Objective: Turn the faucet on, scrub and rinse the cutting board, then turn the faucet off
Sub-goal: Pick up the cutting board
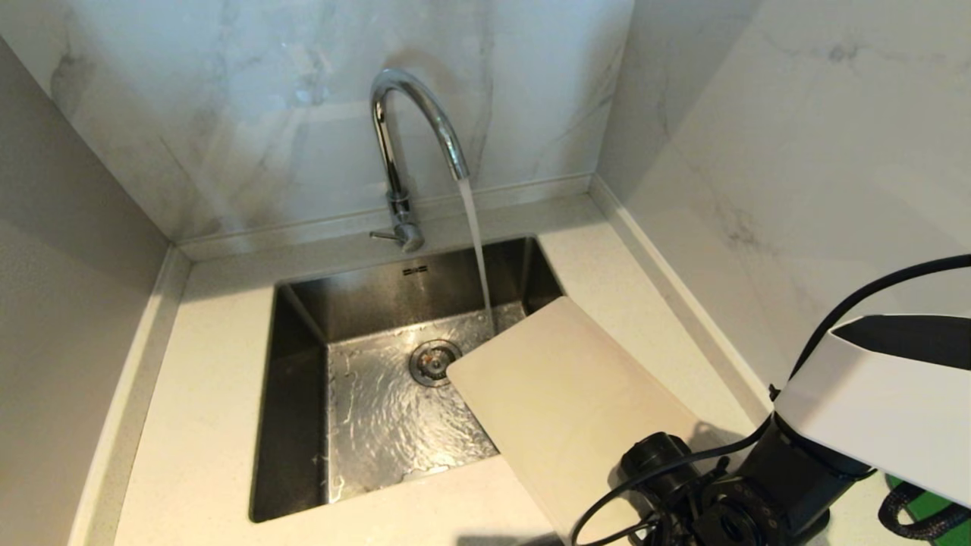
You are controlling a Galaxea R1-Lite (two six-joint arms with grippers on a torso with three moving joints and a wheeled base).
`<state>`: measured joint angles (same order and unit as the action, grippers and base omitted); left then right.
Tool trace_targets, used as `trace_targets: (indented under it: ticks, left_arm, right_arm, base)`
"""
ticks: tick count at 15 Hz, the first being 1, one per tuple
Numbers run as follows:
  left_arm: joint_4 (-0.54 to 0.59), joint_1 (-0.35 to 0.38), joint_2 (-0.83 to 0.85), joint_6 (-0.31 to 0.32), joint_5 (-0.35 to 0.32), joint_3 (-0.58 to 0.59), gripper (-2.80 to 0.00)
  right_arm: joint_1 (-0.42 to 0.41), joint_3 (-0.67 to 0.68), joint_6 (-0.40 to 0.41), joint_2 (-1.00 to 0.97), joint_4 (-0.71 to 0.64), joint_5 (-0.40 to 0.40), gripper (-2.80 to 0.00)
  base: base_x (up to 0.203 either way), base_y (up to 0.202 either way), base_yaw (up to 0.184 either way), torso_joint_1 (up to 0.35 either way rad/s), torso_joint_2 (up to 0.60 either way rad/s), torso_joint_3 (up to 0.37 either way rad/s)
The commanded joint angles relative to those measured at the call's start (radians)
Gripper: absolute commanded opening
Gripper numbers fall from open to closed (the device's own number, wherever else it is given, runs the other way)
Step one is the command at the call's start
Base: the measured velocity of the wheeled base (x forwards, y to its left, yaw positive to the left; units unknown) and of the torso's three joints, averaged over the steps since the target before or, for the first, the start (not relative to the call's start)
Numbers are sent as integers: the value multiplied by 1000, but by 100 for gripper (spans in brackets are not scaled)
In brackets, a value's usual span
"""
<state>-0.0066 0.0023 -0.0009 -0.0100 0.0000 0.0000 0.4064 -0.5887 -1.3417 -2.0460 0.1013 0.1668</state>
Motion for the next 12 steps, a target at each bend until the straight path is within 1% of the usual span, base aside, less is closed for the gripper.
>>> trace_targets:
  ticks: [1,12]
  left_arm:
    - [0,0,-1,-1,0,0,-280]
    - [0,1,-1,-1,0,0,-280]
  right_arm:
    - [0,1,-8,3,3,-1,-280]
    - [-1,1,-10,15,2,-3,-280]
  base:
    - [0,0,0,0,0,0]
    - [0,0,0,0,0,0]
